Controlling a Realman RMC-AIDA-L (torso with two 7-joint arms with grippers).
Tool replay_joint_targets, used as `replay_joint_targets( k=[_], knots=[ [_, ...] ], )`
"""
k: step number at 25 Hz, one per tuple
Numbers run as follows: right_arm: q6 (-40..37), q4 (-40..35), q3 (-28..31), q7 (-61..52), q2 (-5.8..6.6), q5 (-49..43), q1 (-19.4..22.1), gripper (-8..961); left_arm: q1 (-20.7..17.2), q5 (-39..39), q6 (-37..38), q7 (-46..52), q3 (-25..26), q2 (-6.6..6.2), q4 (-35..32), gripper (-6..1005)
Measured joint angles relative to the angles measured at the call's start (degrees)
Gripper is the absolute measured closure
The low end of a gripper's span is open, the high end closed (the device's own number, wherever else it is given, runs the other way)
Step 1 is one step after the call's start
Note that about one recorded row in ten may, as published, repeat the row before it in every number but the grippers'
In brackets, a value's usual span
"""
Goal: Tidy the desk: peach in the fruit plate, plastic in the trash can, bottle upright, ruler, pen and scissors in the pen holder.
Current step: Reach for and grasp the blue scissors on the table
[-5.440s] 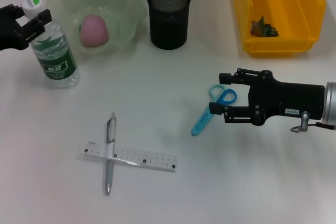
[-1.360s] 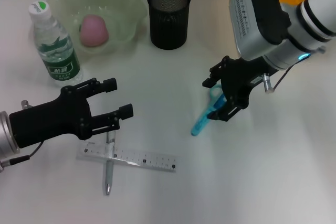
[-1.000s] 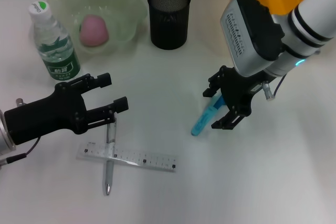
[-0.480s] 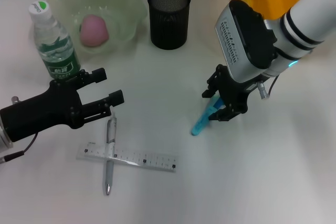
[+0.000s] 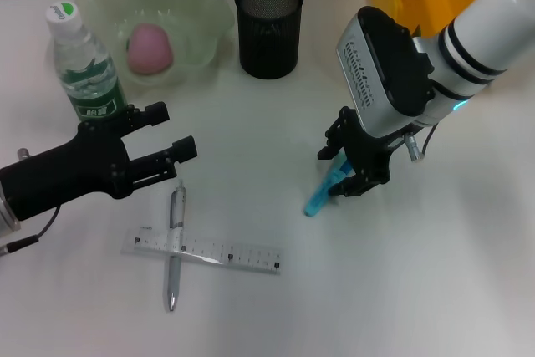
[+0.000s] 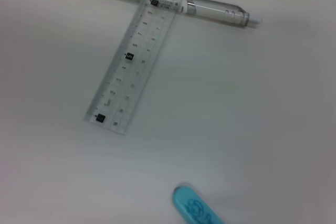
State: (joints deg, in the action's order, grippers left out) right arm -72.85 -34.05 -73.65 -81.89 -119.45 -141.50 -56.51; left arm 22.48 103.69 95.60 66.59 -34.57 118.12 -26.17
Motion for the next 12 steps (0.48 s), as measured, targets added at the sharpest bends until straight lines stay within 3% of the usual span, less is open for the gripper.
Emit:
replay_joint_targets(
  k=[12],
  knots=[
    [0.54, 2.22, 0.00, 0.07, -0.07, -0.02, -0.73, 476, 0.05, -1.14, 0.03, 0.20, 0.08, 0.00, 0.04, 191]
  ],
)
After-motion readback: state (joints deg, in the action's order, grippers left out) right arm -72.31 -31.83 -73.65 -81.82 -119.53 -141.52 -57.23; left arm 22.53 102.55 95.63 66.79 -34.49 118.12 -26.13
